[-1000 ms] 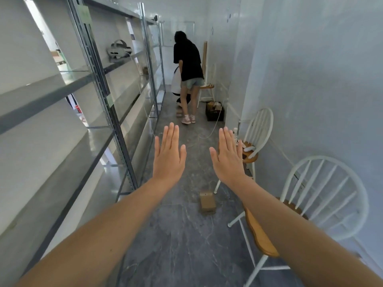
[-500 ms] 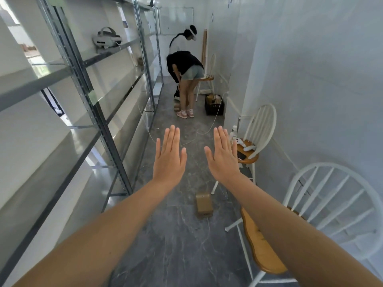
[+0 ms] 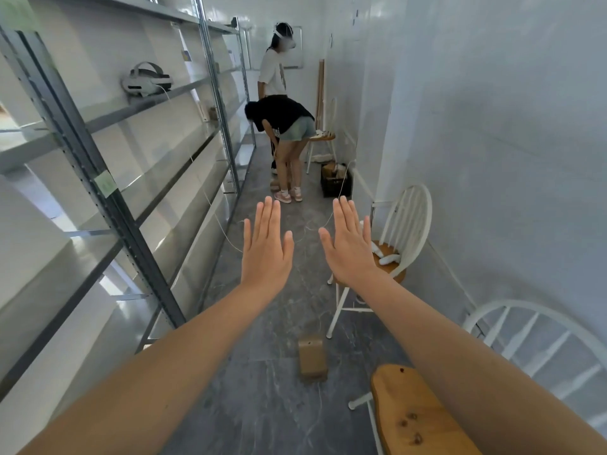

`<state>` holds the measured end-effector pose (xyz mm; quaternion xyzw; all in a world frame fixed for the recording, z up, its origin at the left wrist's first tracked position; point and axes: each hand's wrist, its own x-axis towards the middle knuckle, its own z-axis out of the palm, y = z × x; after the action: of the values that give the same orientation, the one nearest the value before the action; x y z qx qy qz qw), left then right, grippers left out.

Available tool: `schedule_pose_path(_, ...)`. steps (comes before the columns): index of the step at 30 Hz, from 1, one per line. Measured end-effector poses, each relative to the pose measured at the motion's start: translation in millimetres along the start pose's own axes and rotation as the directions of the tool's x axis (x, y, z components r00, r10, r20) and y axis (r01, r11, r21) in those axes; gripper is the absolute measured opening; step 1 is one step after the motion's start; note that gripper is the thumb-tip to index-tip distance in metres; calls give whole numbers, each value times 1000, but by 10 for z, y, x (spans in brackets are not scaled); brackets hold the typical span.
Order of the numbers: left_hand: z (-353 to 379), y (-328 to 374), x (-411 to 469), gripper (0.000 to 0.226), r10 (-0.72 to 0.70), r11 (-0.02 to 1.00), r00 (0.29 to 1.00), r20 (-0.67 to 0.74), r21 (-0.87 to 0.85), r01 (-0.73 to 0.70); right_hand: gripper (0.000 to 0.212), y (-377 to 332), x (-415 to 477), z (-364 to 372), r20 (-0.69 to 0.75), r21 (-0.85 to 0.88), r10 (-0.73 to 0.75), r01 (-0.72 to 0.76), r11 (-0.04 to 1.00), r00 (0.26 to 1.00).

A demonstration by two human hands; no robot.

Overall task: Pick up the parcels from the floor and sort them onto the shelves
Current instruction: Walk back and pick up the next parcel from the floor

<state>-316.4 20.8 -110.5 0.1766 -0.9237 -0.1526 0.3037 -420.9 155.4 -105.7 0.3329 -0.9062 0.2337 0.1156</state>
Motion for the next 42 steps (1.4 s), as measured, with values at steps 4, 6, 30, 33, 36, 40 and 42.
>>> schedule_pose_path(4, 193, -39, 141, 61, 10, 1000, 1000, 16, 12, -10, 64, 97, 195, 105, 9, 14, -3, 3, 1000, 1000)
schedule_pose_path(6, 261, -95, 261, 61, -1, 1000, 1000, 12, 8, 1, 64, 127, 290, 159, 7, 9, -35, 35, 999, 999)
schedule_pose_path(30, 1525, -1477, 2031, 61, -38, 994, 985, 169, -96, 55, 64, 163, 2090, 1649, 146, -71, 120, -111, 991, 982)
schedule_pose_path(33, 1705, -1769, 2154, 60, -48, 992, 975, 215, -103, 72, 64, 125, 2203, 2038, 195, -81, 137, -123, 989, 971)
schedule_pose_path(36, 1956, -2060, 2211, 60, -27, 993, 964, 266, -102, 56, 63, 110, 2288, 2402, 217, -73, 156, -144, 987, 964)
schedule_pose_path(40, 2405, -2393, 2166, 60, -66, 992, 941, 333, -77, 97, 63, 190, 2325, 2852, 272, -66, 187, -176, 982, 944)
schedule_pose_path(42, 2644, -2523, 2094, 60, -80, 992, 921, 382, -63, 113, 63, 308, 2286, 3090, 321, -90, 169, -148, 985, 932)
